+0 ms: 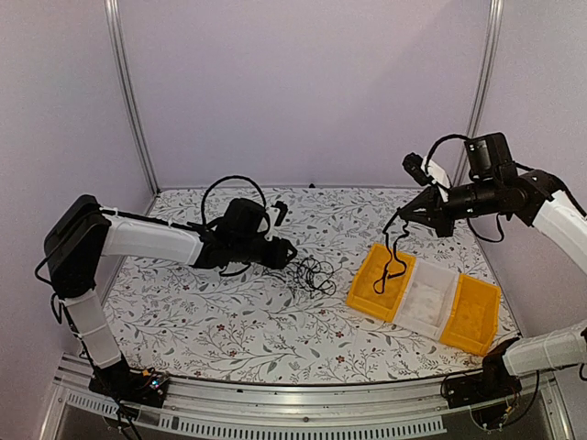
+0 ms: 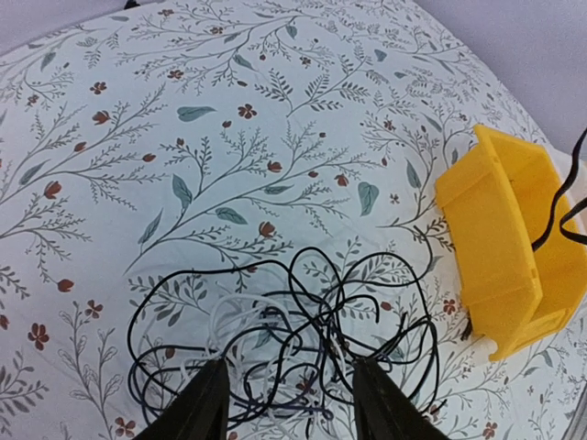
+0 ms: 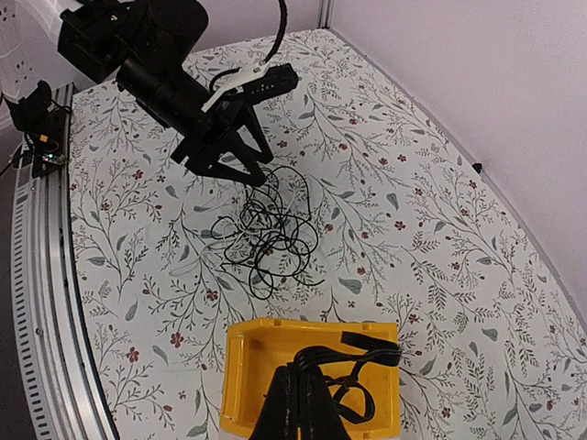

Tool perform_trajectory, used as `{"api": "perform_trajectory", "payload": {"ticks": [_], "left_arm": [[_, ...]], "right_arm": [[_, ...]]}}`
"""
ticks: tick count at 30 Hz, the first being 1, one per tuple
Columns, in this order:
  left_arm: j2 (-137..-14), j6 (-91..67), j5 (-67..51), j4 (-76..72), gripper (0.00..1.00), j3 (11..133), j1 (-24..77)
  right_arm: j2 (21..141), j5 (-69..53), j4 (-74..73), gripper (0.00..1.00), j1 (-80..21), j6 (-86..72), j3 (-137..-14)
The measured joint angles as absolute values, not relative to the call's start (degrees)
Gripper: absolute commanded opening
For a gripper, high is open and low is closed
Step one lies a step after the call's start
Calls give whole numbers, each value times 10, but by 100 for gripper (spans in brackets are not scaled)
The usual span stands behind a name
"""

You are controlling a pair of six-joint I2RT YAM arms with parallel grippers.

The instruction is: Untangle the cables

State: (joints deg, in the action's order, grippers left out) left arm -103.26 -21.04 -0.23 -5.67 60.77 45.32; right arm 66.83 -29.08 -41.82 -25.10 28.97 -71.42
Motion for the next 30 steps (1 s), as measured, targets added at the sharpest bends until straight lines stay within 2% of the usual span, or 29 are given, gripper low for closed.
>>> {"api": "perform_trajectory", "payload": {"ticks": [16,26,30], "left_arm": [[-1014,-211,25,-58,49,568,449],[-1011,-215,32,-65,48,567,448],[-1019,-215,4,-63,41,629,448]], "right_arm": [[770,-306,-388,0,-251,300,-656],[715,-306,-504,0,-248,340,-659],[698,-304,-532,0,-248,365,-644]]}}
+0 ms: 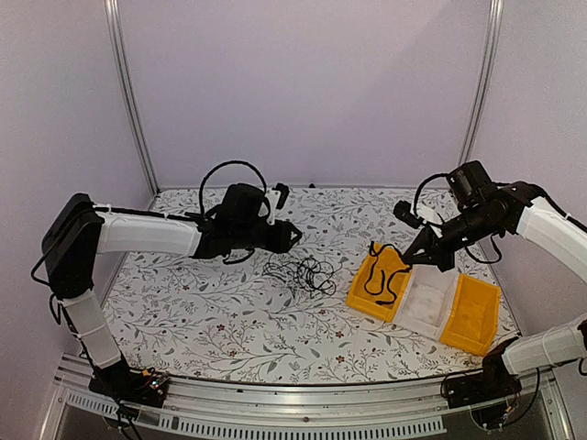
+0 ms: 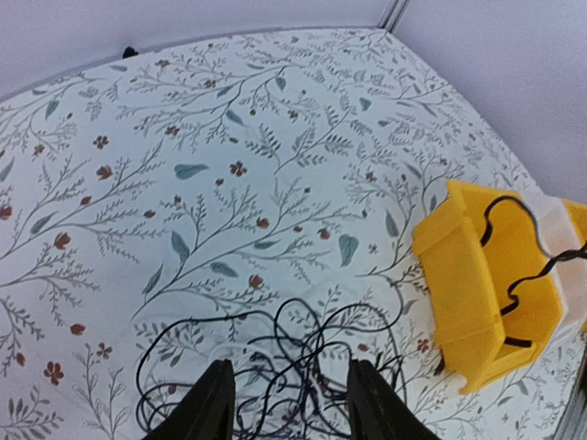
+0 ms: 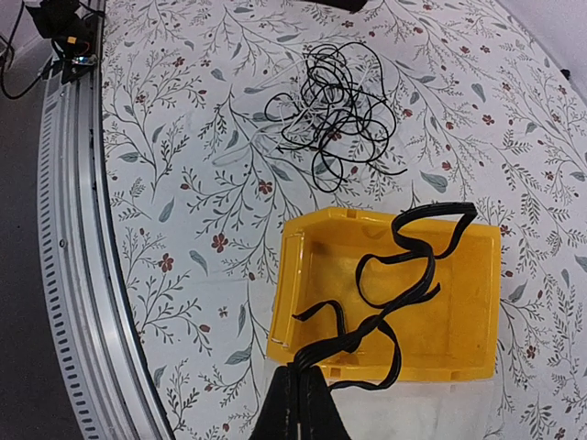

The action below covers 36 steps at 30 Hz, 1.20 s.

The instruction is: Untangle the cables

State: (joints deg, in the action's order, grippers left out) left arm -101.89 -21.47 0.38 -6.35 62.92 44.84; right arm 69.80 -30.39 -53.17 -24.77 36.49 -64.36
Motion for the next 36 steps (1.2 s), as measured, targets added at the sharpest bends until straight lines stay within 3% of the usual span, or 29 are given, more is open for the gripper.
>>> {"api": "perform_trajectory", "payload": {"ticks": [7,18,23,27,32,36], "left_arm": [[-1099,-210,-75,-96,36,812,464],[-1263,-253,-162,-118,37,902,504],[-1289,-278,-187,-133,30,910,517],[-1296,-293,-202,-153,16,912,527],[-1314,-307,-218,-178,12,927,539],[-1324,-316,-224,-186,1,927,547]], "right_arm": [[743,-307,-534,0,-247,364,-640],[764,-318,-534,0,-247,342,-635],[763,-321,-535,0,-247,330,-625],[762,-323,-535,0,-247,323,-622],[762,-323,-532,0,-247,314,-620],[762,-323,-524,0,-247,302,-620]]}}
